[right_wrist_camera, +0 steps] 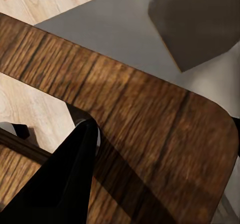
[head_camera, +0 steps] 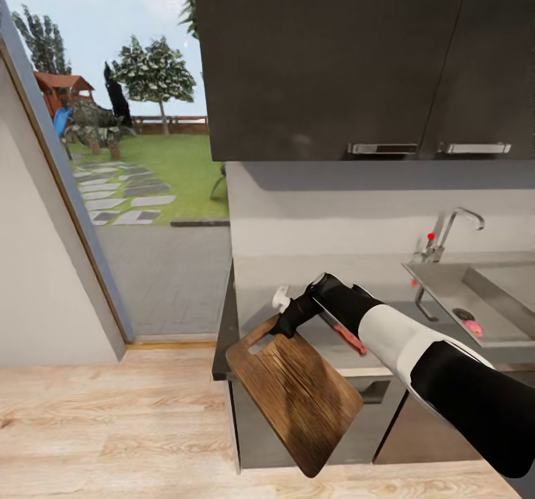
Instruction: In the kitchen, take the Vidalia onion out of the sink, dice it on the chopping board with the paring knife, put the diced onion into the bowl on the countertop, then place both the paring knife and the chopping board into the sink.
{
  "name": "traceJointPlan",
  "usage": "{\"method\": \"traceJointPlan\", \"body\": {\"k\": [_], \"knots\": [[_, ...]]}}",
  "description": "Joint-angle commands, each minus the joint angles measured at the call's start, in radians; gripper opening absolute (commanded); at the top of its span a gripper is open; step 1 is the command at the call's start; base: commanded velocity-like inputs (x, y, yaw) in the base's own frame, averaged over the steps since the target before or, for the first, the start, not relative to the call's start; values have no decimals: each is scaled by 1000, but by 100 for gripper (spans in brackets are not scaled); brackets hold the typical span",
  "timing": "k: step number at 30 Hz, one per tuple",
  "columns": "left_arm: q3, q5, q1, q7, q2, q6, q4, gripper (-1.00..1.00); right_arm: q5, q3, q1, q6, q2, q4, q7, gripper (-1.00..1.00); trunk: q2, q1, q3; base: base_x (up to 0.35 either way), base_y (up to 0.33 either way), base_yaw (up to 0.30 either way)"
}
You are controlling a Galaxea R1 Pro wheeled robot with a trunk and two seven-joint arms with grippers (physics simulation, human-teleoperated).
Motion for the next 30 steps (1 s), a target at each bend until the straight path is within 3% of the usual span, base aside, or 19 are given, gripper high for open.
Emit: {"method": "traceJointPlan", "body": {"k": [1, 9, 30], "knots": [[1, 7, 0, -1, -1, -1, -1, 100, -10, 5, -1, 9, 0, 0, 0, -100, -2, 1, 0, 0, 0, 0], [1, 7, 0, 0, -5, -1, -1, 100, -10, 5, -1, 9, 0, 0, 0, -100, -2, 1, 12, 0, -82, 0], [1, 7, 0, 0, -5, -1, -1, 100, -10, 5, -1, 9, 0, 0, -2, -100, -2, 1, 45, 0, -291, 0]]}}
